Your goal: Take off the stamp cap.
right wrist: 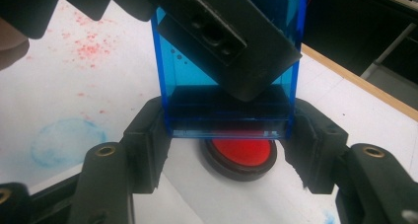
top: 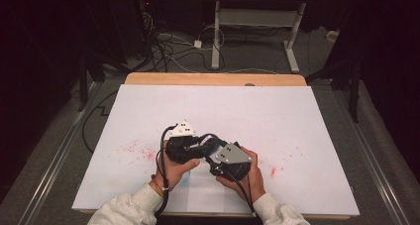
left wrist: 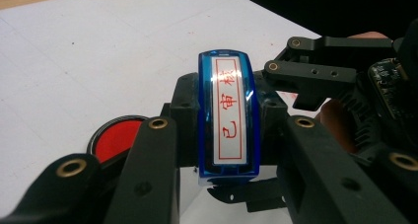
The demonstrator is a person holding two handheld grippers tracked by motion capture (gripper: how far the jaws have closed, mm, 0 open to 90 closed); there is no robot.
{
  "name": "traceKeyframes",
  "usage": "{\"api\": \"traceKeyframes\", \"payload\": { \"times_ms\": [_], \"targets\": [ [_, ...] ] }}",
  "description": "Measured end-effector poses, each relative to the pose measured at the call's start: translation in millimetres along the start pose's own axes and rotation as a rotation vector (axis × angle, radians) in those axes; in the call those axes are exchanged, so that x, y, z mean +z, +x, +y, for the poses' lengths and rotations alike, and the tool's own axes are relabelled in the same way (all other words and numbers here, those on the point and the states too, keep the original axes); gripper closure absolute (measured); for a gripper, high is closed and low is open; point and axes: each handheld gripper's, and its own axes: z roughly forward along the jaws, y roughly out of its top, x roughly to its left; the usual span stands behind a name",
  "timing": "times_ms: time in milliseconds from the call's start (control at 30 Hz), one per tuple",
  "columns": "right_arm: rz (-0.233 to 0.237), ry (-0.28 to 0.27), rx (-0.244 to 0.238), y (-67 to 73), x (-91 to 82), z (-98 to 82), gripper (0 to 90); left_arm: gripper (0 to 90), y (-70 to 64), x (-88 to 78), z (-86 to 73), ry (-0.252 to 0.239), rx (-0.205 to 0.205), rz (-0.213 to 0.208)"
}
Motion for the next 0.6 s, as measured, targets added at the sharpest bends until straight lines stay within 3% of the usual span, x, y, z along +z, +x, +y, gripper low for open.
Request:
{"api": "traceKeyframes", "payload": {
  "times_ms": [300, 600],
  "targets": [
    [-0.016, 0.033, -0.069, 3.2, -0.2, 0.5, 40.4, 68.1, 1.5, 1.1, -0.7, 0.024, -0.008, -0.011],
    [-0.013, 0.033, -0.101, 4.3, -2.6, 1.1, 40.4, 68.0, 2.5, -1.5, 1.0, 0.037, -0.005, -0.032]
  ]
}}
